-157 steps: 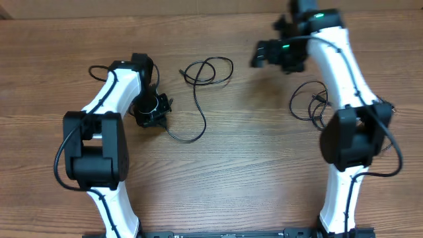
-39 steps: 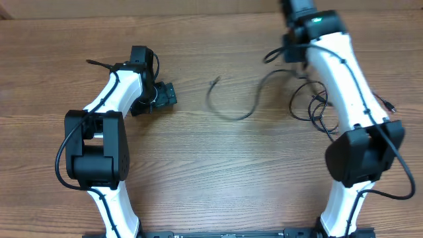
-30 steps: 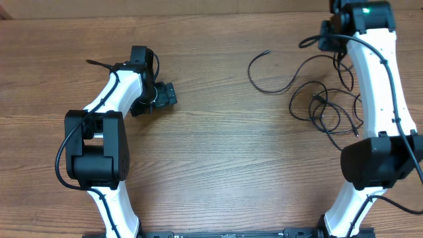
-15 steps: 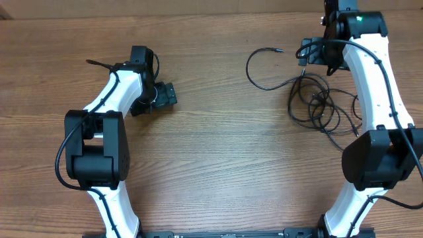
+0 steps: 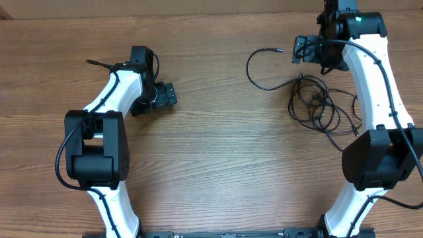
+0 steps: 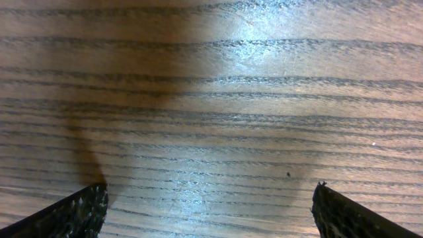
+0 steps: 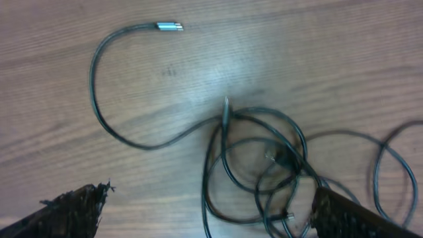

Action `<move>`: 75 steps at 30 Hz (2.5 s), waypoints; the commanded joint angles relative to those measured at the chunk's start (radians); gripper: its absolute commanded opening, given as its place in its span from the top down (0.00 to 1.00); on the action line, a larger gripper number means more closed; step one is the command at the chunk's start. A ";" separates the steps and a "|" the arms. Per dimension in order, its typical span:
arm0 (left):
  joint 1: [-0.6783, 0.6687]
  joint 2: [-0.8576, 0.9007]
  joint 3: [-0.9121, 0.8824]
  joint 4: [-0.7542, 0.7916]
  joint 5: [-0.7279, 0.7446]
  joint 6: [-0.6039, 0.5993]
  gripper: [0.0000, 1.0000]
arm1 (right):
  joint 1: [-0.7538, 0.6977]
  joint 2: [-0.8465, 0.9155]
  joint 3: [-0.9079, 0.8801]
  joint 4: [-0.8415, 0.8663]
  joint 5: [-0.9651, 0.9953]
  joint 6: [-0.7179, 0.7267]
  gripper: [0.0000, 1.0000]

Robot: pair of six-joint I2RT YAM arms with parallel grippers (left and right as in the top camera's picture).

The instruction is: Untangle cables

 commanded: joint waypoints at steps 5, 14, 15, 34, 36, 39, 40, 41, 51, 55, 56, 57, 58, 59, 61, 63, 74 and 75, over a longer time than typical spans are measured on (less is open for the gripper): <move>-0.006 0.038 -0.017 0.008 0.031 0.011 0.01 | -0.006 0.005 -0.005 0.019 -0.026 0.002 0.00; -0.006 0.038 -0.017 0.008 0.031 0.011 0.01 | -0.006 0.005 -0.005 0.019 -0.026 0.002 0.00; -0.006 0.038 -0.017 0.008 0.031 0.011 0.00 | -0.006 0.005 -0.005 0.019 -0.026 0.002 0.00; -0.006 0.038 -0.017 0.008 0.031 0.011 0.00 | -0.006 0.005 -0.005 0.019 -0.026 0.002 0.00; -0.006 0.038 -0.017 0.008 0.031 0.011 0.00 | -0.006 0.005 -0.005 0.019 -0.026 0.002 0.00; -0.006 0.038 -0.017 0.008 0.031 0.011 0.00 | -0.006 0.005 -0.005 0.019 -0.026 0.002 0.00; -0.006 0.038 -0.017 0.008 0.031 0.011 0.00 | -0.006 0.005 -0.005 0.019 -0.026 0.002 0.00; -0.006 0.038 -0.017 0.008 0.031 0.011 0.01 | -0.006 0.005 -0.005 0.019 -0.026 0.002 0.00; -0.006 0.038 -0.017 0.008 0.031 0.011 0.01 | -0.006 0.005 -0.005 0.019 -0.026 0.002 0.00; -0.006 0.038 -0.017 0.008 0.031 0.011 0.01 | -0.006 0.005 -0.005 0.019 -0.026 0.002 0.00; -0.006 0.039 -0.017 0.009 0.031 0.011 0.00 | -0.006 0.005 -0.005 0.019 -0.026 0.002 0.00; -0.006 0.047 -0.017 0.011 0.030 0.011 0.01 | -0.006 0.005 -0.005 0.019 -0.026 0.002 0.00; -0.006 0.053 -0.017 0.012 0.027 0.011 0.00 | -0.006 0.005 -0.005 0.019 -0.026 0.002 0.00; -0.006 0.055 -0.017 0.011 0.025 0.012 0.00 | -0.006 0.005 -0.005 0.019 -0.026 0.002 0.00; -0.008 0.053 -0.017 0.013 0.024 0.011 0.00 | -0.006 0.005 -0.005 0.019 -0.026 0.002 0.00; -0.011 0.048 -0.017 0.013 0.024 0.011 0.01 | -0.006 0.005 -0.005 0.019 -0.026 0.002 0.00; -0.051 -0.205 -0.017 0.012 0.024 0.011 0.01 | -0.006 0.005 -0.005 0.019 -0.026 0.002 0.00; -0.056 -0.257 -0.017 0.012 0.024 0.011 0.00 | -0.006 0.005 -0.005 0.019 -0.026 0.002 0.00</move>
